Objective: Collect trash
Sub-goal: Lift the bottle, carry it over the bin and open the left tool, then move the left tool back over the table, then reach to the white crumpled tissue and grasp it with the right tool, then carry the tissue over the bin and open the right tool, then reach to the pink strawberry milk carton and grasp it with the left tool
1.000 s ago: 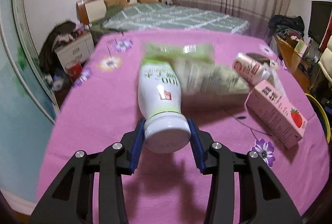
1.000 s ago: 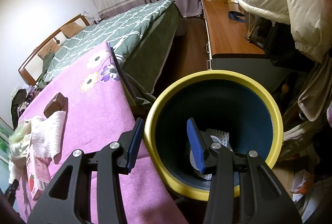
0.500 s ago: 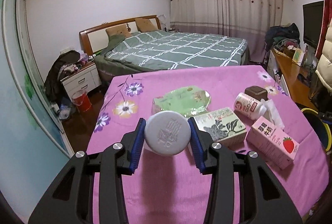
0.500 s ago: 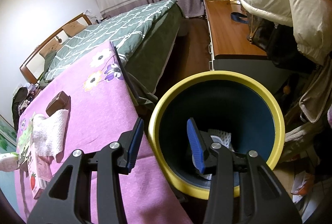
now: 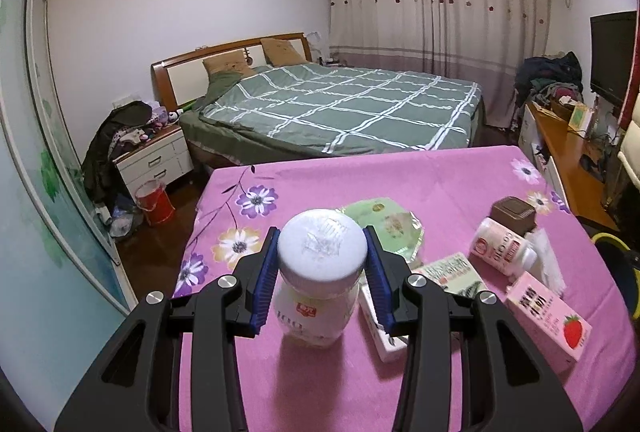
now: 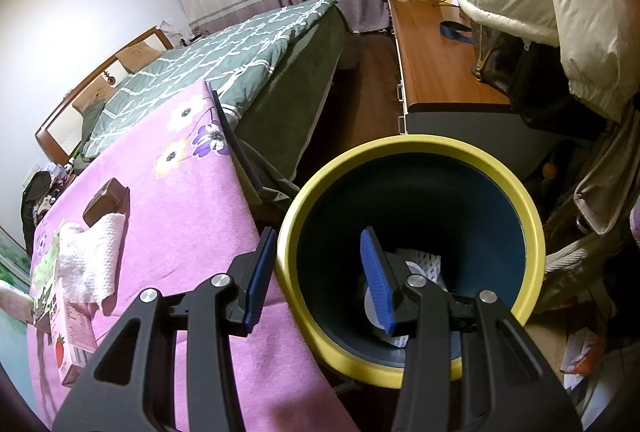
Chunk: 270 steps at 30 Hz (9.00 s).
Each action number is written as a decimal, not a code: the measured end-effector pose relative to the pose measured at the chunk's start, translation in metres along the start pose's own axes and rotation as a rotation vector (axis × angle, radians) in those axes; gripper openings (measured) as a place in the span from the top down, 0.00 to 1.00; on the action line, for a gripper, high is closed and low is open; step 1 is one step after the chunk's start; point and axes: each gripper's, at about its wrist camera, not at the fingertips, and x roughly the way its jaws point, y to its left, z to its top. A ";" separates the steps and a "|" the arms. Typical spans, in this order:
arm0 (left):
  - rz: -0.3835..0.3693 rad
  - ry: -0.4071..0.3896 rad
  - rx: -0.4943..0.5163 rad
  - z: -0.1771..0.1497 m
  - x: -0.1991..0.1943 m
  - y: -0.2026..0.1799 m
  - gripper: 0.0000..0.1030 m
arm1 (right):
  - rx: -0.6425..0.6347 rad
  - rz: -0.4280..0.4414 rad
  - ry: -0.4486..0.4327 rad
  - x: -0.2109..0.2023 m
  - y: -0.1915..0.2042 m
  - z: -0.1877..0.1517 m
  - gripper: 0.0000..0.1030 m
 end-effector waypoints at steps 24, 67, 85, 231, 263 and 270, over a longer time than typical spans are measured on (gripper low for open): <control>-0.154 -0.103 0.080 0.031 -0.090 -0.036 0.60 | 0.006 0.014 -0.031 -0.020 -0.011 -0.001 0.59; -0.757 0.102 0.392 -0.008 -0.031 -0.451 0.24 | 0.118 -0.095 -0.085 -0.072 -0.133 -0.019 0.58; -0.427 -0.041 0.092 0.006 -0.088 -0.181 0.08 | -0.046 0.005 -0.021 -0.048 -0.053 -0.026 0.58; -0.291 0.238 0.028 -0.085 0.003 -0.196 0.07 | -0.102 -0.077 -0.036 -0.014 -0.029 0.001 0.60; -0.286 0.304 -0.080 -0.107 -0.005 -0.107 0.07 | -0.127 -0.014 0.007 -0.002 -0.003 -0.009 0.58; -0.336 0.292 0.025 -0.086 0.003 -0.139 0.07 | -0.155 -0.007 -0.007 -0.010 0.010 -0.009 0.58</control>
